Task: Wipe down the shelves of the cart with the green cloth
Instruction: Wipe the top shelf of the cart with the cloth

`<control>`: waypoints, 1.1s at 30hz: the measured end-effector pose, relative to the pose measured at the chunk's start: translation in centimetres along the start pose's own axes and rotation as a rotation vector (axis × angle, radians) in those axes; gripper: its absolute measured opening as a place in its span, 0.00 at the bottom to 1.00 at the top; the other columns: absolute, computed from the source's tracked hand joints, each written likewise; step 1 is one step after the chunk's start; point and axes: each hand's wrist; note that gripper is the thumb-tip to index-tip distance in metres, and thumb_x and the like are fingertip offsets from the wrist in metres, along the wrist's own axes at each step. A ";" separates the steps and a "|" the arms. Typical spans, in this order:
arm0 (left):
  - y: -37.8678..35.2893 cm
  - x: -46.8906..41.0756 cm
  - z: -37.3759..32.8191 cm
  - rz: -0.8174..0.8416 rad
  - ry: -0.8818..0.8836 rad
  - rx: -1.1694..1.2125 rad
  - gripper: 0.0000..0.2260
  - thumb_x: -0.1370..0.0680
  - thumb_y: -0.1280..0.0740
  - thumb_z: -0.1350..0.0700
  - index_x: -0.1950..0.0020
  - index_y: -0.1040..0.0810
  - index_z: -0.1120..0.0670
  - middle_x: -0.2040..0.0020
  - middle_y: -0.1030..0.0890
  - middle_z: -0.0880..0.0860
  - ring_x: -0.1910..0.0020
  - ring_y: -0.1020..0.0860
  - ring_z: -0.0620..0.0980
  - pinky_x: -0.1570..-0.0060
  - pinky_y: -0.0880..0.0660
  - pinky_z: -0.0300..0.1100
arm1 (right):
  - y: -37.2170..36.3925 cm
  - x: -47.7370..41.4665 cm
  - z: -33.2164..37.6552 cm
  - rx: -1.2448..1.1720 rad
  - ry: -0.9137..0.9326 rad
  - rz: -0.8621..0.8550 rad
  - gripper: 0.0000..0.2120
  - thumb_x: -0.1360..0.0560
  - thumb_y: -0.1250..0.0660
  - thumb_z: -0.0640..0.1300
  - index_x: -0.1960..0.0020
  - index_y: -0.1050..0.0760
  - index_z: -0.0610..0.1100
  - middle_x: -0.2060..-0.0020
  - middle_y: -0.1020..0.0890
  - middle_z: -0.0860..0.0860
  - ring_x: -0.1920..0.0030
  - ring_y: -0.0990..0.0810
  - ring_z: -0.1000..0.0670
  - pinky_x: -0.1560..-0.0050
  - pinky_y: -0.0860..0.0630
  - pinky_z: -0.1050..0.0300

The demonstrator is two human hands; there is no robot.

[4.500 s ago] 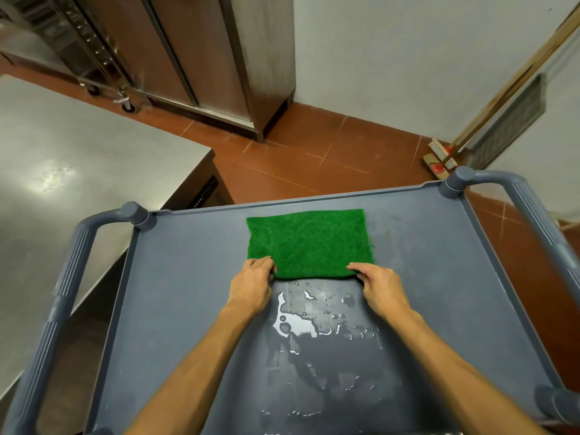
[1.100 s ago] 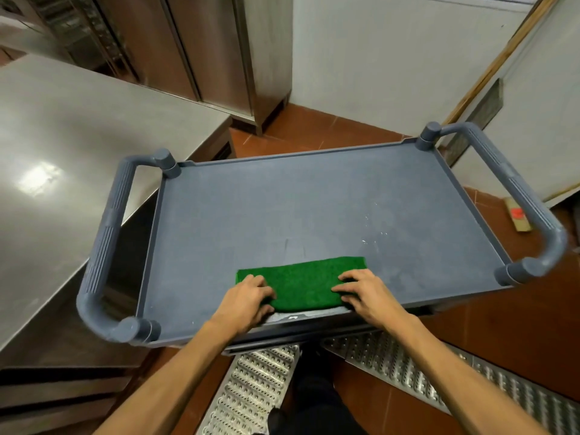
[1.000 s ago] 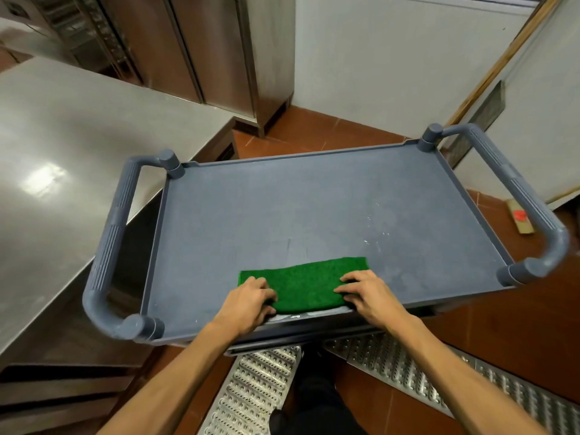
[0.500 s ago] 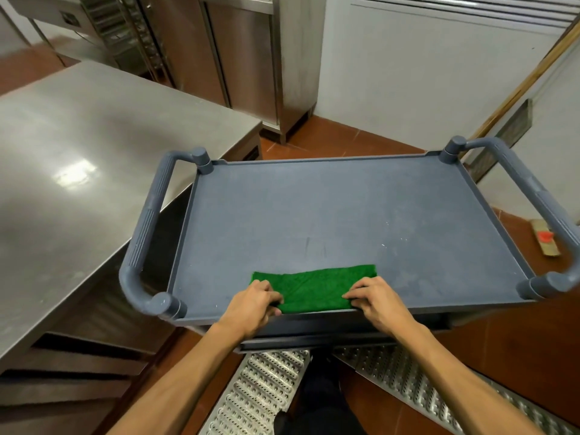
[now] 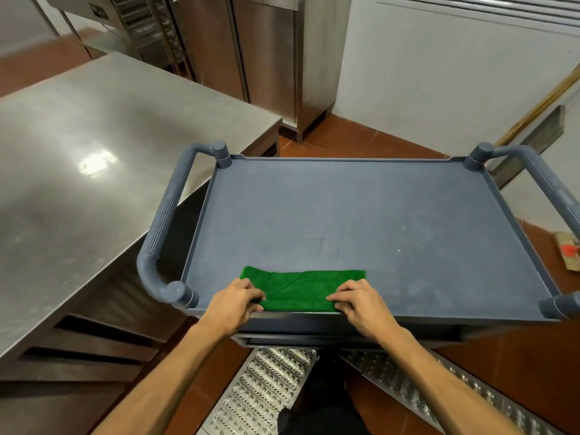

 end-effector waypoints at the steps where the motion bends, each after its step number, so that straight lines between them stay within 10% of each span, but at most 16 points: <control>1: 0.2 0.3 0.5 -0.008 0.007 0.000 0.13 0.20 0.33 0.48 0.36 0.19 0.48 0.43 0.23 0.49 0.41 0.26 0.49 0.49 0.27 0.44 | -0.2 -0.2 0.4 -0.003 0.010 0.003 0.12 0.22 0.34 0.45 0.41 0.19 0.56 0.46 0.21 0.57 0.44 0.29 0.51 0.43 0.29 0.56; 11: 1.5 2.7 5.8 -0.060 0.004 -0.244 0.10 0.32 0.21 0.51 0.54 0.16 0.46 0.59 0.20 0.47 0.60 0.20 0.52 0.50 0.22 0.51 | -2.3 -3.0 5.6 -0.009 0.107 0.047 0.13 0.21 0.35 0.45 0.39 0.20 0.55 0.45 0.20 0.55 0.45 0.28 0.48 0.42 0.30 0.53; 19: 1.8 2.7 5.6 -0.123 0.056 -0.175 0.08 0.29 0.25 0.55 0.50 0.15 0.51 0.56 0.20 0.53 0.56 0.21 0.57 0.51 0.22 0.52 | -2.4 -3.4 6.6 0.010 0.069 0.085 0.12 0.21 0.36 0.46 0.39 0.21 0.53 0.45 0.22 0.52 0.43 0.28 0.48 0.41 0.29 0.49; 26: 3.2 1.3 5.1 0.078 0.213 -0.005 0.19 0.23 0.39 0.40 0.49 0.14 0.50 0.29 0.27 0.57 0.29 0.29 0.56 0.29 0.33 0.50 | -1.2 -3.4 5.6 -0.032 -0.073 -0.093 0.15 0.19 0.40 0.45 0.35 0.24 0.45 0.34 0.27 0.47 0.33 0.32 0.44 0.35 0.30 0.50; 33: 2.6 -1.1 4.7 0.151 0.302 -0.054 0.16 0.23 0.32 0.48 0.39 0.27 0.54 0.35 0.25 0.56 0.34 0.26 0.58 0.36 0.28 0.52 | -0.5 -3.8 4.1 0.081 -0.256 0.076 0.19 0.21 0.36 0.45 0.32 0.33 0.43 0.40 0.25 0.43 0.38 0.28 0.40 0.40 0.29 0.48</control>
Point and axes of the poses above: each hand's wrist, its own x-axis away from the middle knuckle, its own y-axis out of the back of the hand, z = x × y
